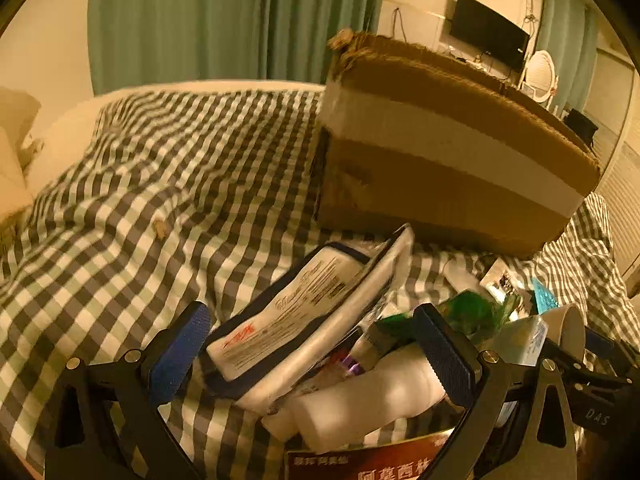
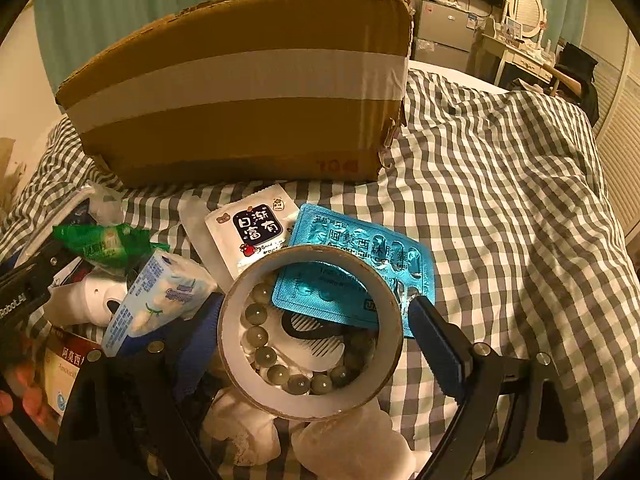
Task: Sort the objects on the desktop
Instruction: 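Grasp the white packet with the left gripper while the right grasps the tape roll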
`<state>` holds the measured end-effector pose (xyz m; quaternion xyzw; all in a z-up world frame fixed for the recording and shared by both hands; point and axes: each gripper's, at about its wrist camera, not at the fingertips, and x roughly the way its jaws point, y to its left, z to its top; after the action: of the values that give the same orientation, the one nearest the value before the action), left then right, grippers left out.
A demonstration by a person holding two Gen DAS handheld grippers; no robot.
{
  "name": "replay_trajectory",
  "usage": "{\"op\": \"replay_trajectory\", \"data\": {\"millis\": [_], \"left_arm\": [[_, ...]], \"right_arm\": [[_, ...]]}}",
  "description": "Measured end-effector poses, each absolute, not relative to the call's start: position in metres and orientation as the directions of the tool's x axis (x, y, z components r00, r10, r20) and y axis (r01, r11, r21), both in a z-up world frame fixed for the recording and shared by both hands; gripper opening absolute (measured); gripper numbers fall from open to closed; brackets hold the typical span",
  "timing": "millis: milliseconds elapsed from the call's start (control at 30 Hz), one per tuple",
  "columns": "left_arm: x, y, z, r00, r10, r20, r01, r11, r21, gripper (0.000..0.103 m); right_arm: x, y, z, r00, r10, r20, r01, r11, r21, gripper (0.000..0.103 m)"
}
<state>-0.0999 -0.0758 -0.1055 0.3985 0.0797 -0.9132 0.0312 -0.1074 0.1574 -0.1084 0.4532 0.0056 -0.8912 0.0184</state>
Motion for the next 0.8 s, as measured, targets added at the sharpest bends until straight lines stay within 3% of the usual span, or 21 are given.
{"op": "replay_trajectory", "data": {"millis": [33,100,200,300,367,567,800], "left_arm": [[-0.100,-0.080,-0.109,-0.669,0.028,-0.743,0.121,-0.982,-0.147,0.101],[-0.100,-0.082,-0.112,-0.655,0.040,-0.755,0.126,-0.979,-0.161,0.087],[-0.102,-0.081,-0.118,-0.624,0.009,-0.781,0.126,-0.986,-0.111,0.050],[-0.097,-0.079,-0.117,-0.641,0.009,-0.767,0.112,-0.988,-0.105,0.034],[-0.094,-0.076,-0.113,-0.654,0.002,-0.756,0.097,-0.991,-0.087,0.027],[-0.084,-0.078,-0.105,-0.668,0.010,-0.744,0.094,-0.991,-0.097,0.019],[-0.065,-0.075,-0.074,-0.724,0.024,-0.689,0.081,-0.989,-0.120,0.018]], "right_arm": [[-0.107,0.158,-0.109,-0.586,-0.039,-0.810,0.042,-0.999,0.018,0.088],[-0.106,0.158,-0.110,-0.581,-0.055,-0.812,0.050,-0.998,0.032,0.082],[-0.103,0.155,-0.109,-0.583,-0.060,-0.810,0.064,-0.998,0.029,0.082],[-0.100,0.155,-0.107,-0.589,-0.059,-0.806,0.062,-0.998,0.027,0.082],[-0.098,0.156,-0.104,-0.595,-0.058,-0.802,0.062,-0.998,0.026,0.082],[-0.090,0.153,-0.090,-0.625,-0.049,-0.779,0.073,-0.997,0.004,0.082],[-0.076,0.151,-0.065,-0.668,-0.069,-0.741,0.097,-0.995,0.005,0.082]]}}
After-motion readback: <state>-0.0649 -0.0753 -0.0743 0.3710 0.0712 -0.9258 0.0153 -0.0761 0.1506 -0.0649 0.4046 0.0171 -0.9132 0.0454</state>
